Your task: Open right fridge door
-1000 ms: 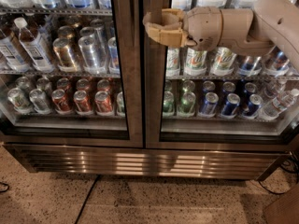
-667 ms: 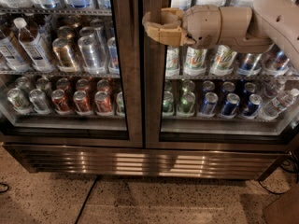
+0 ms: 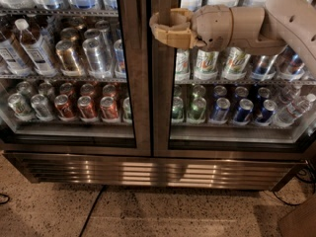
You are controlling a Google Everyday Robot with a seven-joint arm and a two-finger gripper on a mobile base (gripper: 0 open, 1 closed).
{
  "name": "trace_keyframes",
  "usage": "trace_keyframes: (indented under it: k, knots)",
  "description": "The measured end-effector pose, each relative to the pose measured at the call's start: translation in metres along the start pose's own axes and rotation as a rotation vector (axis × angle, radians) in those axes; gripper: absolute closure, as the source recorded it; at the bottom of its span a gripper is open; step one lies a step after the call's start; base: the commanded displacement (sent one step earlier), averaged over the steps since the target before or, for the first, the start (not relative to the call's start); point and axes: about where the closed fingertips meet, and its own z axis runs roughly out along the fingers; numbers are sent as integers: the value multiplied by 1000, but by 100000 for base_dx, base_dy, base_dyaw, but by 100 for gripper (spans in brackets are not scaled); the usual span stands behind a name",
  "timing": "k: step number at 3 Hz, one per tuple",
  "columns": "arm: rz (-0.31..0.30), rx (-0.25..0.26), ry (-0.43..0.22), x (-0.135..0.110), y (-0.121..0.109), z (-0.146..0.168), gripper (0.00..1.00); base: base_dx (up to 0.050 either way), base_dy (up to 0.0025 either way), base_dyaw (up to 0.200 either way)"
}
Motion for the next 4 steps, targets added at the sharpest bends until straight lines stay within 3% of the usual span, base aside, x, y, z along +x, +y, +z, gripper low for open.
trace_keyframes:
  k: [4]
  knots:
    - [0, 0, 0, 5, -15, 9, 100, 0, 0, 0]
